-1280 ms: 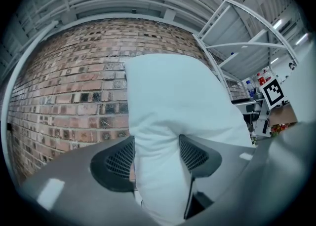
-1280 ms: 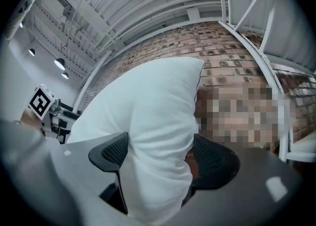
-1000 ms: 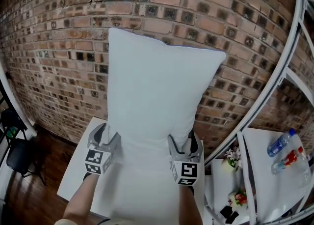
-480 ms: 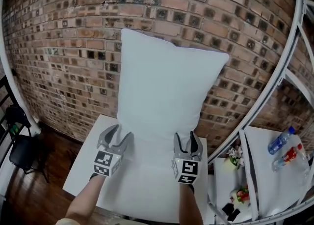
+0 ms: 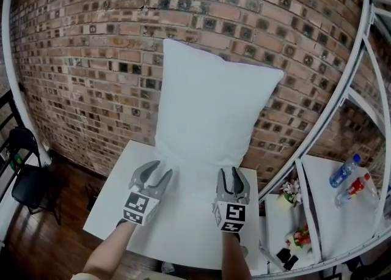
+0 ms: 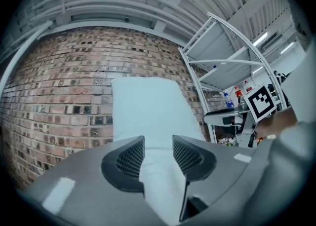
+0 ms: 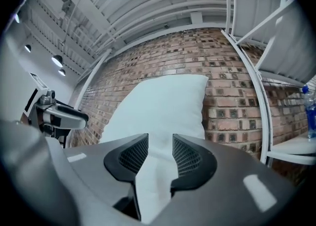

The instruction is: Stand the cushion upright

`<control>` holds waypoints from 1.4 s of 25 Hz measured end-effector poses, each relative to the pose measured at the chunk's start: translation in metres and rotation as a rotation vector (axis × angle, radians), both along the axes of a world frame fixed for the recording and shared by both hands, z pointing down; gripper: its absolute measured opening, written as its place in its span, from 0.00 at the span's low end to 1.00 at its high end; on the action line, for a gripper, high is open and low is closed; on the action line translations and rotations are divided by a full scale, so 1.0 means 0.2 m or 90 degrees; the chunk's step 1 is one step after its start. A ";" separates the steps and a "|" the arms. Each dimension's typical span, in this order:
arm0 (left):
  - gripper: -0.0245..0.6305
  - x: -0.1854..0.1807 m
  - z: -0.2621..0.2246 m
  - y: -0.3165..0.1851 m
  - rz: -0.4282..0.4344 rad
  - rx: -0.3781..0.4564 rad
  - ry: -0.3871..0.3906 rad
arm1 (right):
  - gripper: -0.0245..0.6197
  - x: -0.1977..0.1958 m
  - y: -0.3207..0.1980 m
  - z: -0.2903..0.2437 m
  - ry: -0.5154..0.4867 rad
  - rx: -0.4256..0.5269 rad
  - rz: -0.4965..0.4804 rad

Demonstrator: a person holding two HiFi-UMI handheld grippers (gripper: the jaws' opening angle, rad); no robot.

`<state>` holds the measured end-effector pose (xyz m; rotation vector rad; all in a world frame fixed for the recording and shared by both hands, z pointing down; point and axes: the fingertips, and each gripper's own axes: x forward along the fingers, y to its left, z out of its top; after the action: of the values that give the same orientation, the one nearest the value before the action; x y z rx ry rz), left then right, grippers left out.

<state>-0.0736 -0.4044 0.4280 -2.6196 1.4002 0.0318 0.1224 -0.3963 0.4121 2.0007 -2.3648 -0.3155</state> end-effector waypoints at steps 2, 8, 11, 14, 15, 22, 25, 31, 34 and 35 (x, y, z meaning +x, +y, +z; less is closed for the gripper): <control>0.28 0.00 -0.02 0.06 0.005 0.005 -0.001 | 0.23 -0.04 0.05 0.00 0.006 -0.002 -0.005; 0.19 -0.04 -0.03 0.25 0.013 0.008 0.008 | 0.18 -0.19 0.23 0.03 0.019 -0.015 -0.021; 0.14 -0.05 -0.02 0.35 0.018 0.007 0.019 | 0.16 -0.26 0.33 0.05 0.023 -0.020 -0.029; 0.13 -0.04 -0.01 0.46 0.029 0.004 0.018 | 0.15 -0.32 0.43 0.05 0.024 -0.024 -0.035; 0.13 -0.04 0.00 0.49 0.032 0.002 0.016 | 0.15 -0.33 0.46 0.05 0.026 -0.025 -0.036; 0.07 -0.04 0.02 0.72 0.041 -0.005 0.029 | 0.12 -0.40 0.71 0.02 0.033 -0.016 -0.036; 0.06 -0.03 0.01 0.83 0.048 -0.006 0.042 | 0.10 -0.43 0.81 0.01 0.028 -0.013 -0.038; 0.04 0.03 0.02 1.04 0.063 -0.015 0.051 | 0.05 -0.47 1.02 0.01 0.025 -0.013 -0.049; 0.04 0.04 0.02 1.15 0.069 -0.024 0.065 | 0.04 -0.48 1.13 0.03 0.008 -0.021 -0.046; 0.04 0.05 0.01 1.19 0.071 -0.029 0.072 | 0.04 -0.48 1.17 0.03 0.002 -0.023 -0.045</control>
<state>-0.0643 -0.1663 0.4305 -2.7700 1.3018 0.1676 0.0266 -0.1628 0.4188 1.9031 -2.4251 -0.2746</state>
